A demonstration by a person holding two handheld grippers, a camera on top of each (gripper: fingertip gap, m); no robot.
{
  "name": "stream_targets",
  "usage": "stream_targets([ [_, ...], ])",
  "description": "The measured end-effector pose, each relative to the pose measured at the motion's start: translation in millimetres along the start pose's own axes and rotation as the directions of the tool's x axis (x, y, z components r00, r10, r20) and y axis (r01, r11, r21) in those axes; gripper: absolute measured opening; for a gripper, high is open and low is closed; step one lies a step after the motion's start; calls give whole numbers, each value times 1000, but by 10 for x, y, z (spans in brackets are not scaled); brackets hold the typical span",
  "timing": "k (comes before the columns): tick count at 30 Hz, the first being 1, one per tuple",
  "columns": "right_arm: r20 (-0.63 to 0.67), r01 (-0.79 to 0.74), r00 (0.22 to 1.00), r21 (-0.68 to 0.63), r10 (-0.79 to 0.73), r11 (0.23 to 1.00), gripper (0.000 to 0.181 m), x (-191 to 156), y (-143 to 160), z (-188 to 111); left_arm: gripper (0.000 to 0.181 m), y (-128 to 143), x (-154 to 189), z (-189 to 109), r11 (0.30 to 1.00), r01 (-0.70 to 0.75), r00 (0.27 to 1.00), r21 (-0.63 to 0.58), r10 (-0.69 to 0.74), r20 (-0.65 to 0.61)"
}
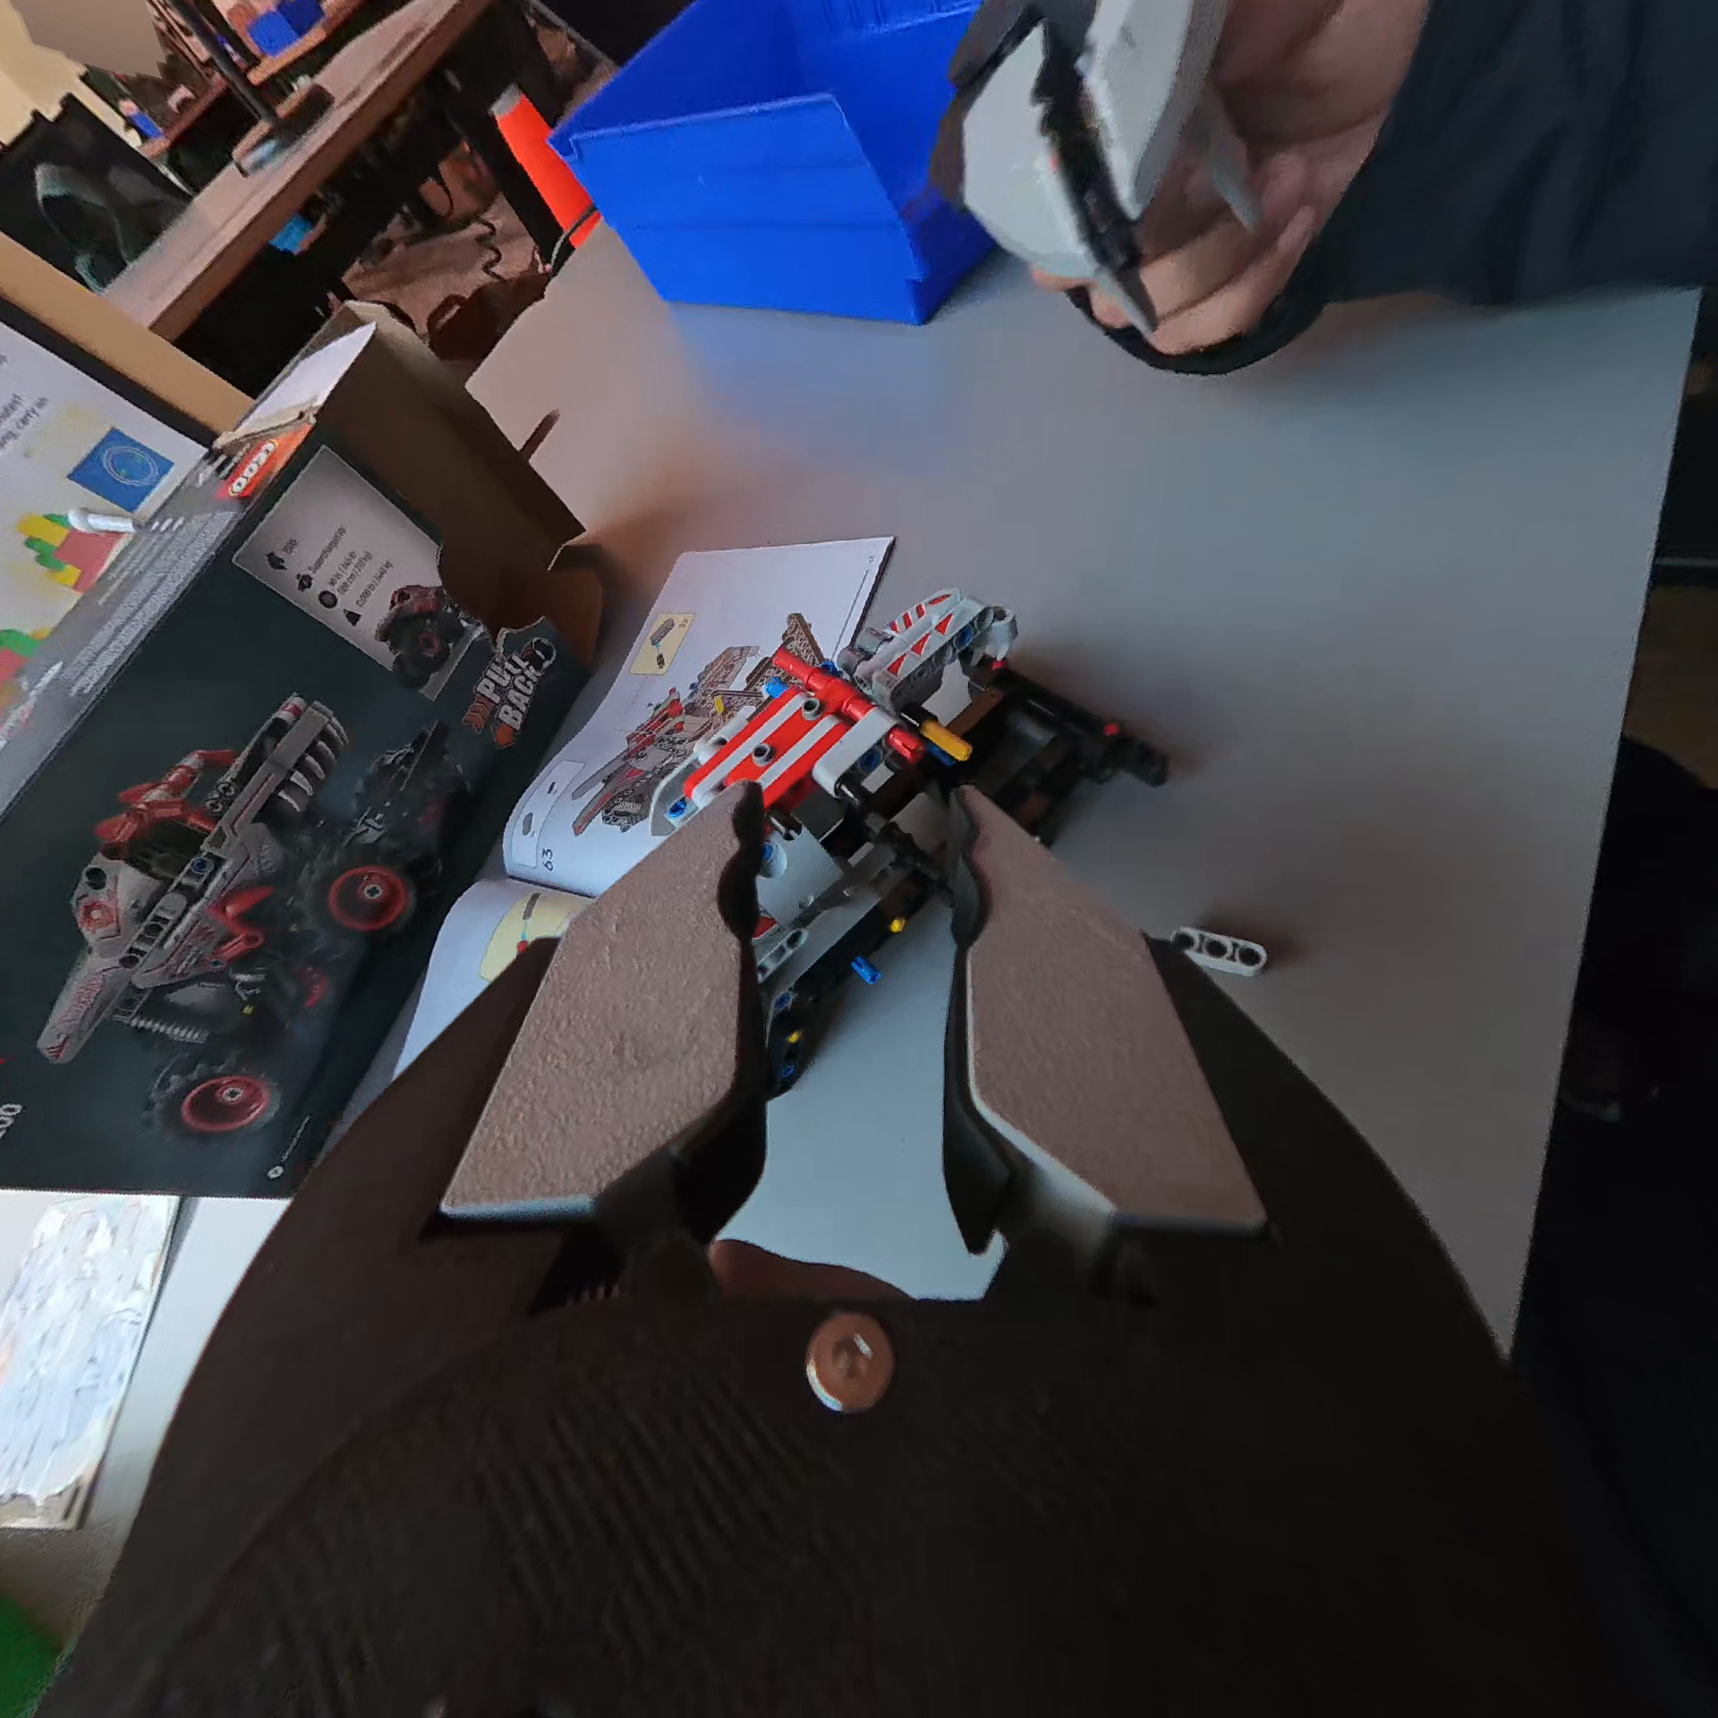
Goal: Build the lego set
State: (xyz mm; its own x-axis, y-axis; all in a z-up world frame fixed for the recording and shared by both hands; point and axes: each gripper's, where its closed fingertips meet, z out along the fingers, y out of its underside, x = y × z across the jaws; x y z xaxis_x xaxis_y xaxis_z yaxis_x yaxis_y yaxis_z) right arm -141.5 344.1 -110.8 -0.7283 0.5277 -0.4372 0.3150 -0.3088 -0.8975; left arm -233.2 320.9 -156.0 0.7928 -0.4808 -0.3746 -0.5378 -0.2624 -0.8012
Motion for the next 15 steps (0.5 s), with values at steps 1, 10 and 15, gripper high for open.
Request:
stream_targets([
  [1,-9,49,999,-9,-49,999,1,-22,8,10,36,18,-4,5,1000,13,1000,2,-13,5],
  [10,-134,179,973,-77,-188,981,1,100,56,-30,39,49,-77,7,1000,31,999,-5,-31,36],
  [15,-331,132,923,-211,-198,968,2,495,250,-119,39,155,-112,12,999,51,997,8,-51,61],
])
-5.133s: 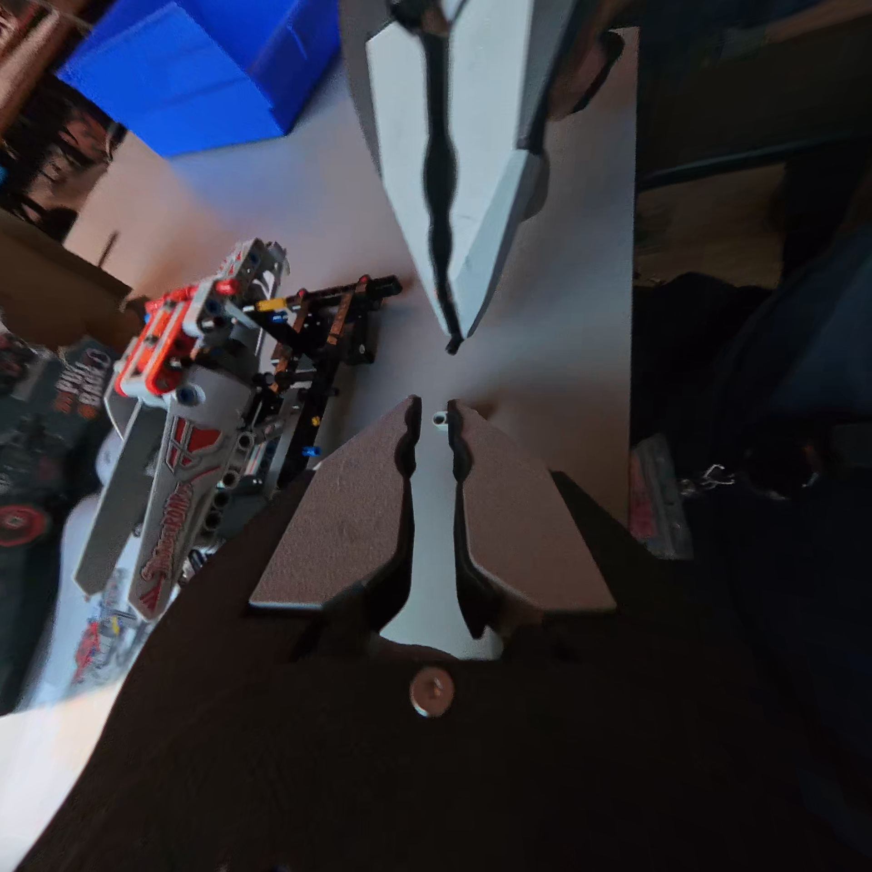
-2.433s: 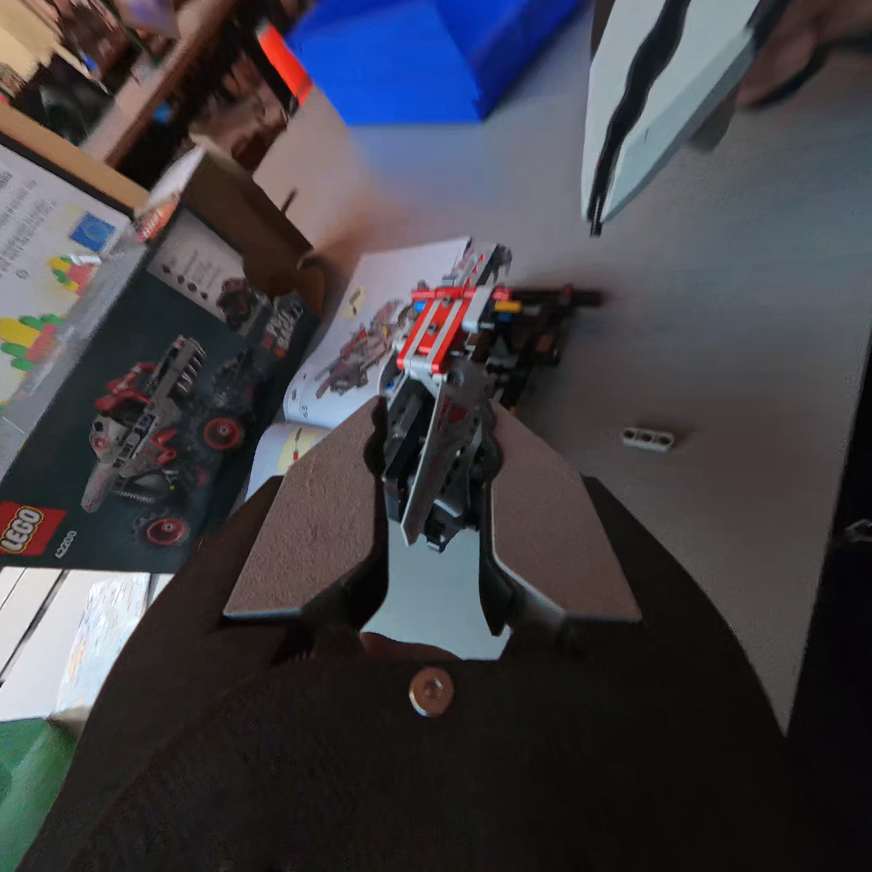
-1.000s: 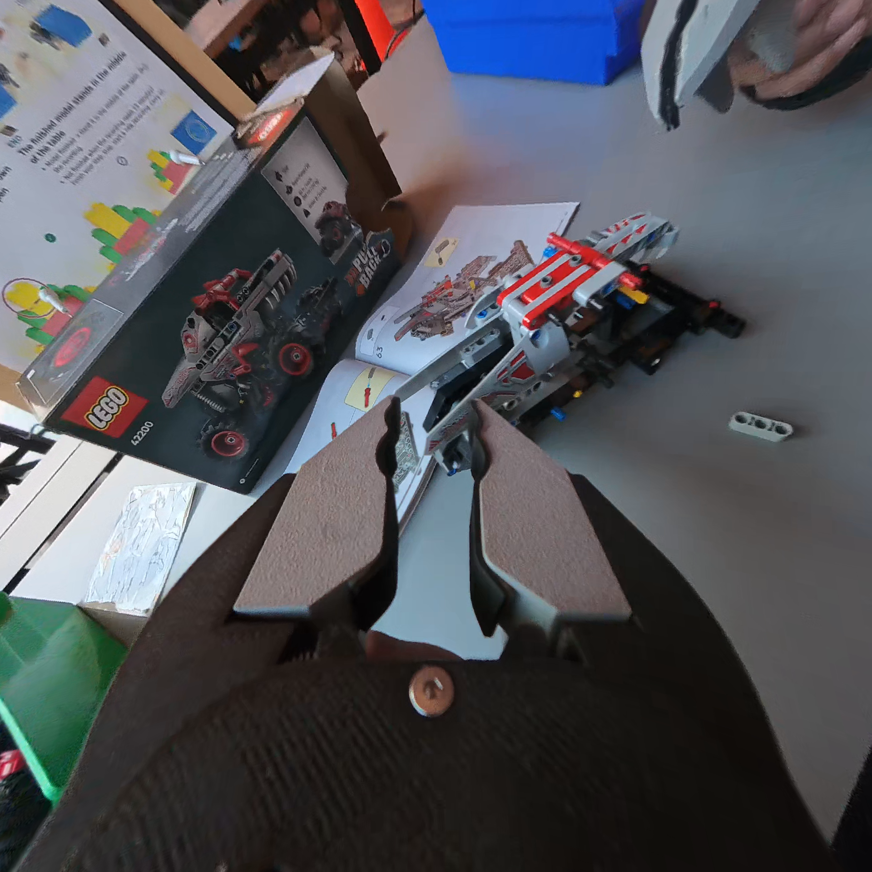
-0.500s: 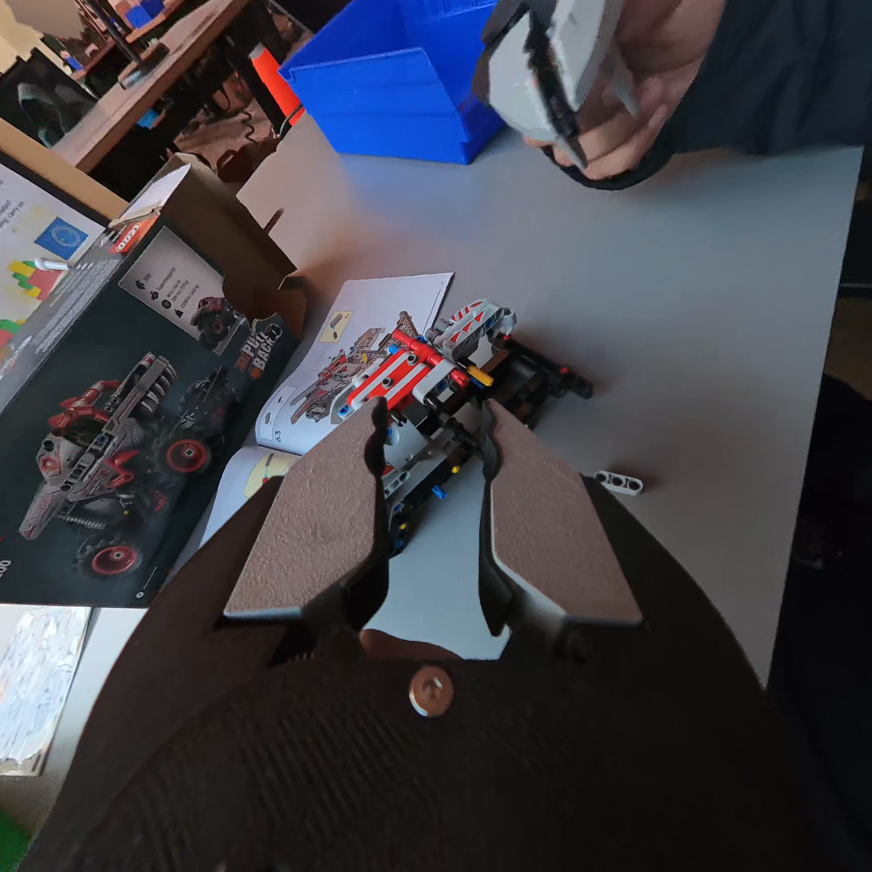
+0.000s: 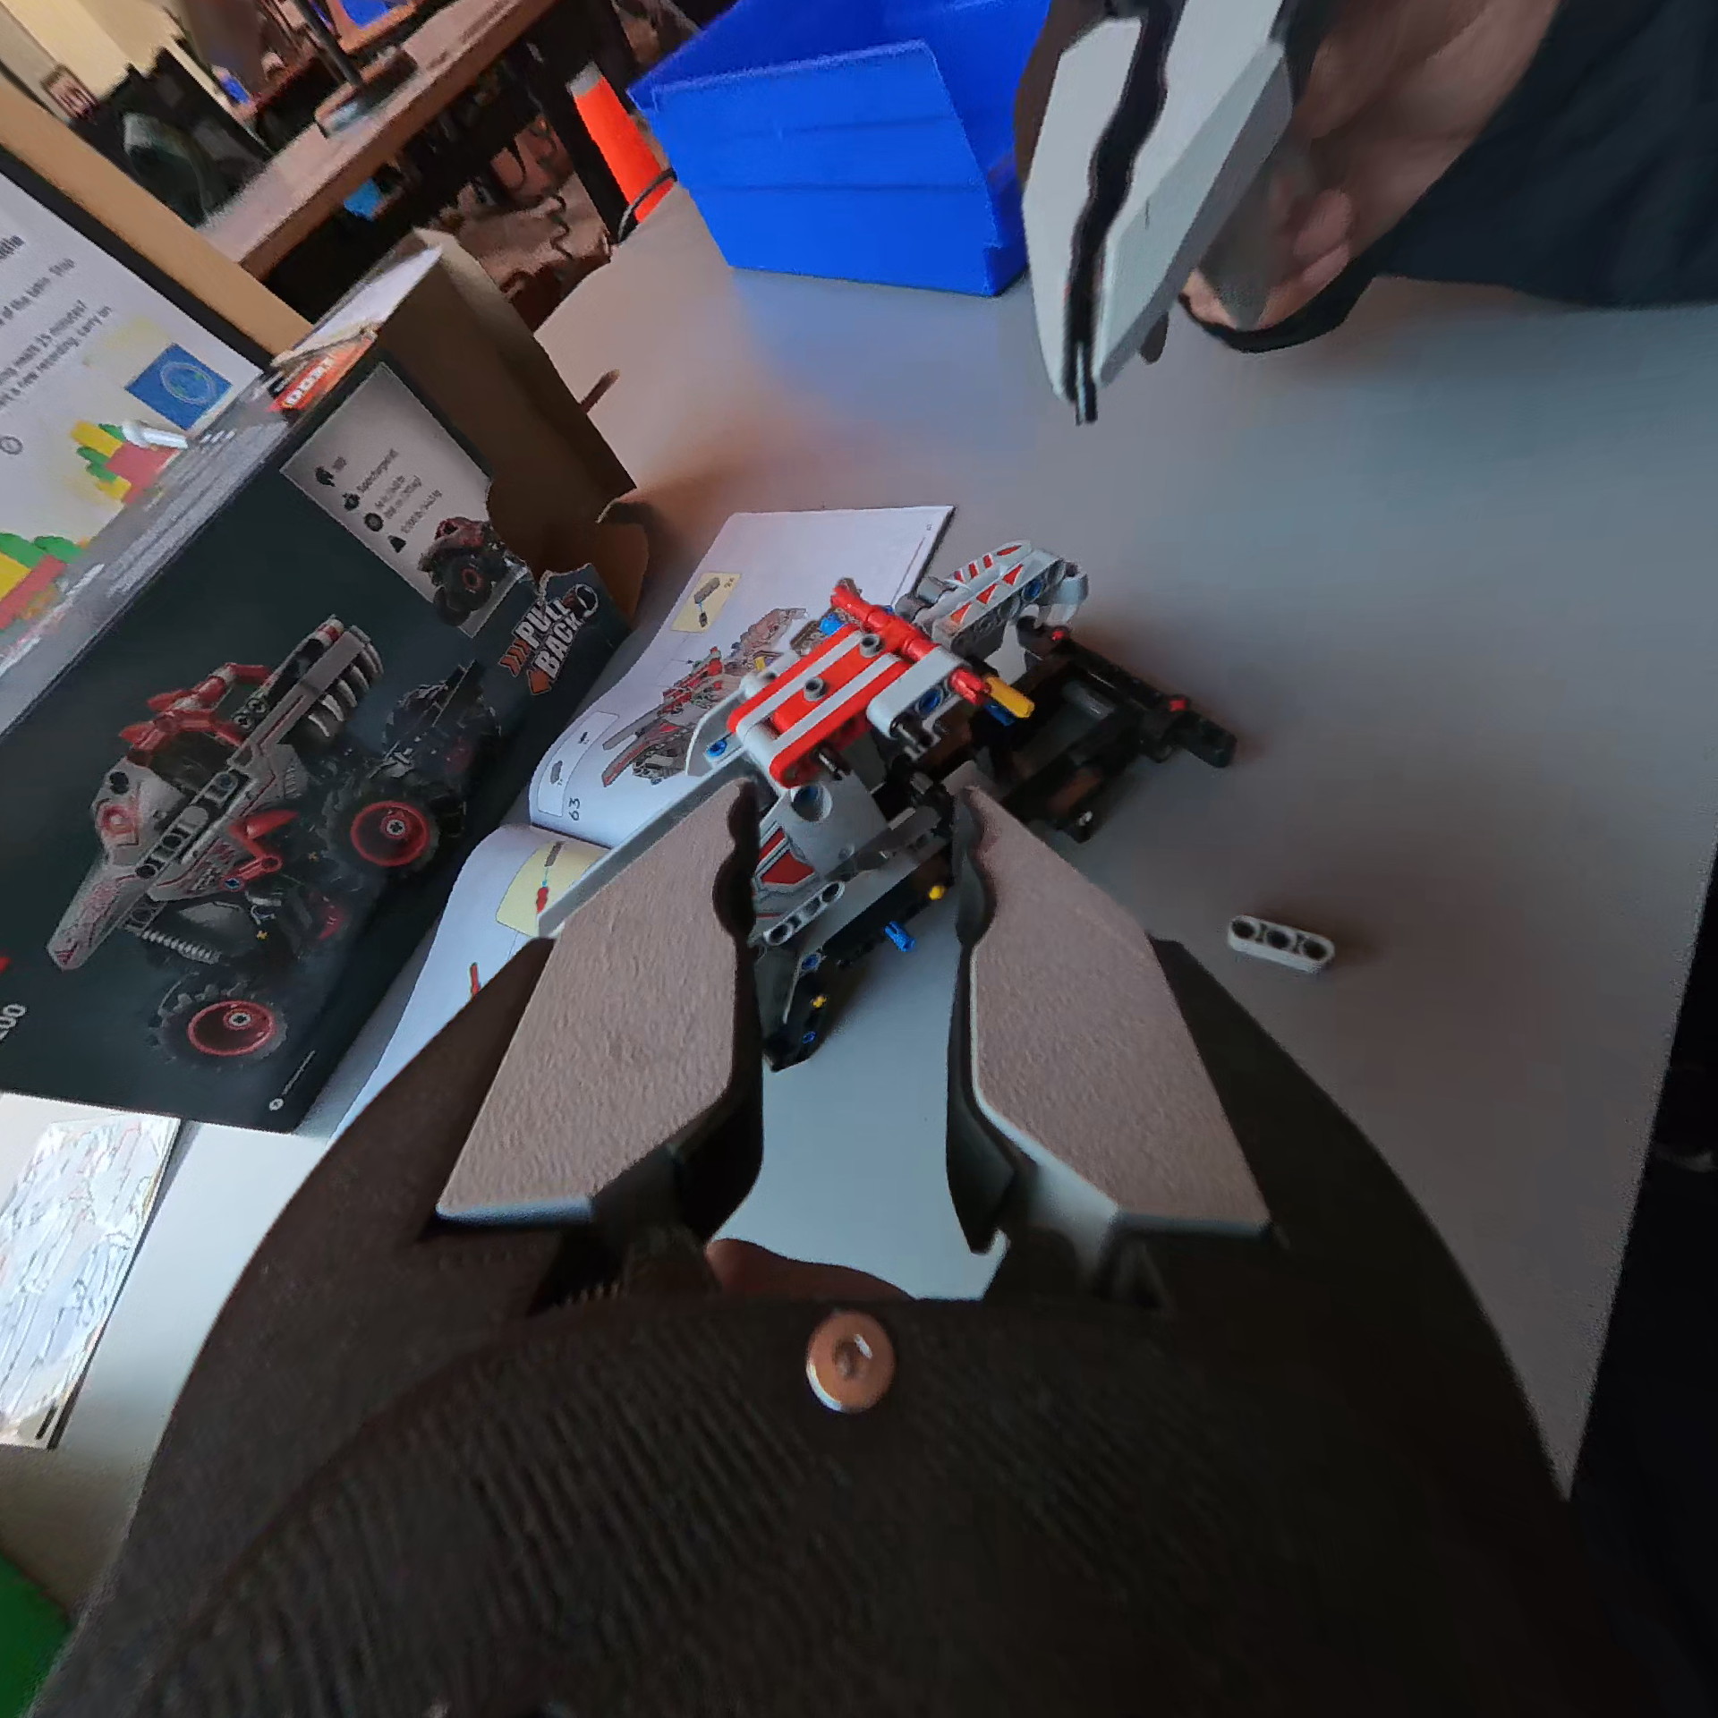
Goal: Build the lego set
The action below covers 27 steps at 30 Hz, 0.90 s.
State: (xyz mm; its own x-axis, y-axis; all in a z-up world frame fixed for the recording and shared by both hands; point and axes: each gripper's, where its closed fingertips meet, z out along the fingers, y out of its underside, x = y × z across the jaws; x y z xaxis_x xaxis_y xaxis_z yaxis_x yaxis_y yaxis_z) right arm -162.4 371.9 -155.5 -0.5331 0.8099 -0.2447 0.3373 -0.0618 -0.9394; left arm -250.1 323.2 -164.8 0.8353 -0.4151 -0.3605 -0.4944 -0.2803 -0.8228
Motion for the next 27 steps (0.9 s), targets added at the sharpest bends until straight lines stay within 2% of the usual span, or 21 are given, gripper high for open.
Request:
stream_targets([
  [6,-125,38,991,-45,-44,998,1,188,127,-76,38,158,-14,-191,993,77,996,95,-72,-53],
  [11,-148,34,988,-51,-41,998,1,315,200,-158,42,364,-76,-298,991,44,997,123,-37,-63],
  [15,-74,64,995,-38,-67,997,1,256,197,-111,39,371,-10,-270,981,41,990,189,-14,-142],
  [19,-97,172,980,-57,-177,984,1,300,228,-122,36,325,-77,-326,964,104,982,244,-60,-182],
  [23,-98,139,985,-3,-139,990,1,329,184,-200,29,295,-180,-373,929,252,946,269,-178,-271],
  [27,-124,69,990,38,-64,997,1,416,152,-258,31,313,-176,-264,949,206,958,239,-145,-248],
])
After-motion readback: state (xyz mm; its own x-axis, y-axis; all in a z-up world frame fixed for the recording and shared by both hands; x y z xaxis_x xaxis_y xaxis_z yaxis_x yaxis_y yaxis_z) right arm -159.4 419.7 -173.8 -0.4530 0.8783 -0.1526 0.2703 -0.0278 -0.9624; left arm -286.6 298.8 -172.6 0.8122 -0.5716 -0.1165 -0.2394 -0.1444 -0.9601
